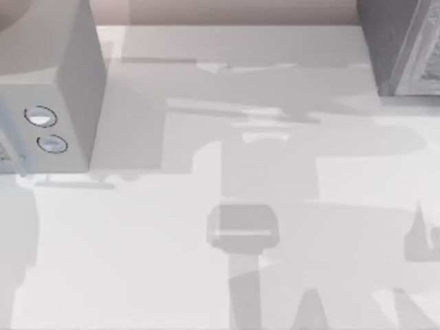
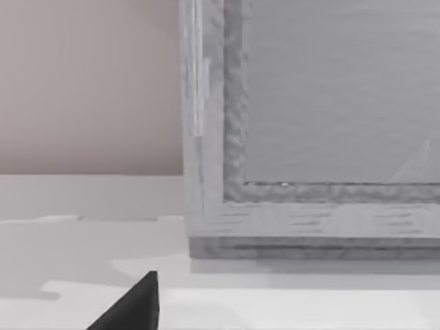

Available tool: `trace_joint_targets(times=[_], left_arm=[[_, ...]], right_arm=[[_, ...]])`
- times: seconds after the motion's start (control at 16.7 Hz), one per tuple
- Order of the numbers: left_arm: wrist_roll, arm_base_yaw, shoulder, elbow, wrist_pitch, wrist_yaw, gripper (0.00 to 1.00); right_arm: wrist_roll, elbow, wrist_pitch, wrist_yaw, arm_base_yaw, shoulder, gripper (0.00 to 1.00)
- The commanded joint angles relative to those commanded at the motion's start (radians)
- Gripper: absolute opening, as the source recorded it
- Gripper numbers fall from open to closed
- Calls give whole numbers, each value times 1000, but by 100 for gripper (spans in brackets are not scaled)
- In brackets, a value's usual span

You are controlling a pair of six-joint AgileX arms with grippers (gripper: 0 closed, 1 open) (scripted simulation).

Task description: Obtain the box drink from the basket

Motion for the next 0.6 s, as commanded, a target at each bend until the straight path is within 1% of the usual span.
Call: trace_joint_targets(times=[0.24,0.48,0.6], left_arm=[[-2,2,3,56,-66,0,0],[0,4,-2,54,-64,0,0],[-2,-1,-21,24,-67,-6,0]], right_arm=[[0,0,0,0,0,0,100],[0,0,0,0,0,0,100],[0,0,0,0,0,0,100]])
